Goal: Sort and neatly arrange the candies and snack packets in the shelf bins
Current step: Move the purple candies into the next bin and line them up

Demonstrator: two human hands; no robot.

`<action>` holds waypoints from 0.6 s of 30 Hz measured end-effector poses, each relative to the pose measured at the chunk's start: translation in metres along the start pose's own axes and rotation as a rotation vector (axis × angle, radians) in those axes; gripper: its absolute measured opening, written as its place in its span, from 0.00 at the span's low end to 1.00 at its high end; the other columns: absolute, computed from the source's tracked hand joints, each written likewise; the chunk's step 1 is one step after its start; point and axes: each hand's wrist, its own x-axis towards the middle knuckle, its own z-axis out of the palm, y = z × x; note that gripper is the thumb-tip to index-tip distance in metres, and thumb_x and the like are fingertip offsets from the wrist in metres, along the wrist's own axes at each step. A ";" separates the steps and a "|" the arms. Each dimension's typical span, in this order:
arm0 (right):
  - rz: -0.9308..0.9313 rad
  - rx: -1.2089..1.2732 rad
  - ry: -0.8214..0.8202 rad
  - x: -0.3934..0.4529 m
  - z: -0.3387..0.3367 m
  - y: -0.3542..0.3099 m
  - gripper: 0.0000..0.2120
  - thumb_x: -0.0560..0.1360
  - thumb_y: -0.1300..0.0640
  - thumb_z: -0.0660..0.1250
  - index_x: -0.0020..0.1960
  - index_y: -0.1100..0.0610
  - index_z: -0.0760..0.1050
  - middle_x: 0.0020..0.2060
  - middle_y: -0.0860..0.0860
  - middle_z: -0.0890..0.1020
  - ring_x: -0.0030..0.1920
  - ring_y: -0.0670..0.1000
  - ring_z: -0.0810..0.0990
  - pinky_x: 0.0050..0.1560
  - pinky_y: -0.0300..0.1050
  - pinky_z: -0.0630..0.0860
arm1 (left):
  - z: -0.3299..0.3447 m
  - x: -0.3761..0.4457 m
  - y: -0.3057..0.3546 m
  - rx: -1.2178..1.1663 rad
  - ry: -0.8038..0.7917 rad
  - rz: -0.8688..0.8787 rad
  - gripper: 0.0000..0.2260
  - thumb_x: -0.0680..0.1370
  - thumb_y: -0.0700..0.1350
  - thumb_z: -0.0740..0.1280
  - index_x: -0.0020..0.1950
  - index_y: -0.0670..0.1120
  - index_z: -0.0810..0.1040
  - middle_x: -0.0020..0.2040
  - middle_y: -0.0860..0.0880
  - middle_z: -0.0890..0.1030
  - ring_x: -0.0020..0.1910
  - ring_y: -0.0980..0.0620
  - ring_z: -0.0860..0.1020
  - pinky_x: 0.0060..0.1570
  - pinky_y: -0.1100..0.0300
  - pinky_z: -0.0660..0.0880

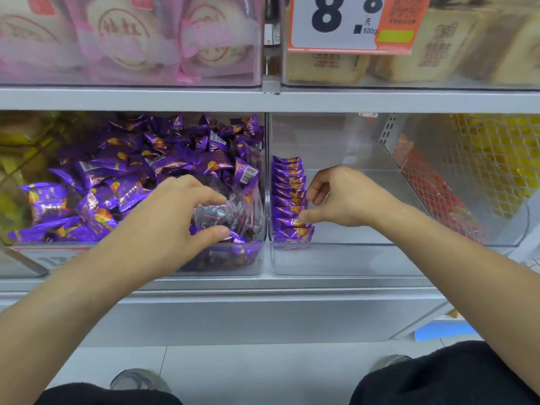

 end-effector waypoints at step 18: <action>-0.754 0.151 0.131 -0.016 0.029 -0.104 0.02 0.74 0.60 0.73 0.46 0.57 0.82 0.39 0.47 0.82 0.37 0.44 0.80 0.43 0.38 0.77 | -0.031 -0.012 -0.061 0.067 0.066 -0.040 0.19 0.67 0.46 0.80 0.57 0.52 0.84 0.53 0.53 0.79 0.50 0.50 0.73 0.51 0.57 0.66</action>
